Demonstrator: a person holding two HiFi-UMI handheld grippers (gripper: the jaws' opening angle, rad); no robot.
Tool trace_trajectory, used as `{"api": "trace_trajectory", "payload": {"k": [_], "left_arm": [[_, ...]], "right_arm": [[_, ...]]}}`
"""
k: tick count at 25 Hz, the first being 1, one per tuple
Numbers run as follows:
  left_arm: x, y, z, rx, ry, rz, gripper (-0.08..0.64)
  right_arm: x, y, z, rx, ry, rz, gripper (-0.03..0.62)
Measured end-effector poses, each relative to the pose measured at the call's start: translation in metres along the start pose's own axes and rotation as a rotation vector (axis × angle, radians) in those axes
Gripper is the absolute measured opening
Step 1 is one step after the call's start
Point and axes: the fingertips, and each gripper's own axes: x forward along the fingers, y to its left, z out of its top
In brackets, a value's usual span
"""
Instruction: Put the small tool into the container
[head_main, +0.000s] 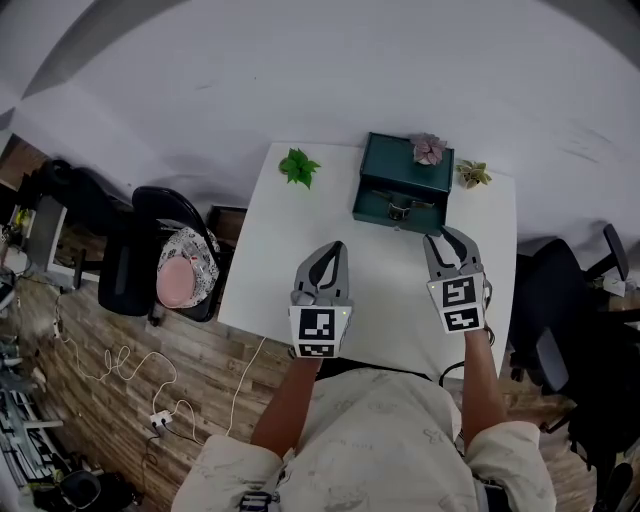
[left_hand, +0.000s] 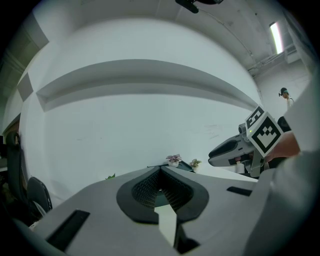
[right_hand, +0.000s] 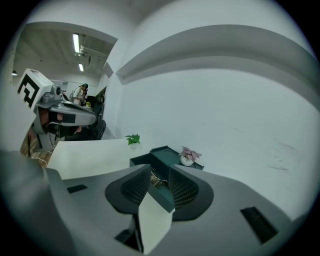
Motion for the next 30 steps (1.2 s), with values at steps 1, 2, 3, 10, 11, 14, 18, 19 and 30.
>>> {"api": "trace_trajectory", "payload": {"k": [1,2,3,10,11,14,18,19,30], "left_arm": [[-0.001,0.000,0.001,0.001,-0.003,0.002,0.005],[-0.002,-0.001,0.001,0.002,-0.004,0.004,0.005],[-0.003,-0.001,0.001,0.001,-0.005,0.006,0.005],[-0.006,-0.007,0.004,0.007,-0.013,0.017,0.005],[-0.007,-0.007,0.004,0.008,-0.017,0.019,0.005],[-0.007,-0.009,0.006,0.014,-0.027,0.026,0.006],[-0.007,-0.010,0.007,0.014,-0.038,0.033,0.005],[-0.007,-0.010,0.008,0.014,-0.039,0.036,0.006],[-0.012,-0.010,0.005,0.008,-0.046,0.053,0.005]], "right_arm": [[-0.002,-0.001,0.000,0.014,-0.007,0.001,0.127],[-0.005,-0.001,0.000,0.026,-0.014,0.000,0.127],[-0.008,-0.002,0.000,0.036,-0.022,-0.004,0.127],[-0.028,-0.014,0.002,0.102,-0.089,-0.058,0.126],[-0.031,-0.016,0.003,0.110,-0.101,-0.064,0.127],[-0.040,-0.020,0.006,0.132,-0.136,-0.079,0.126],[-0.048,-0.028,0.007,0.158,-0.181,-0.103,0.126],[-0.050,-0.029,0.009,0.162,-0.193,-0.108,0.124],[-0.065,-0.033,0.018,0.172,-0.264,-0.144,0.120]]}}
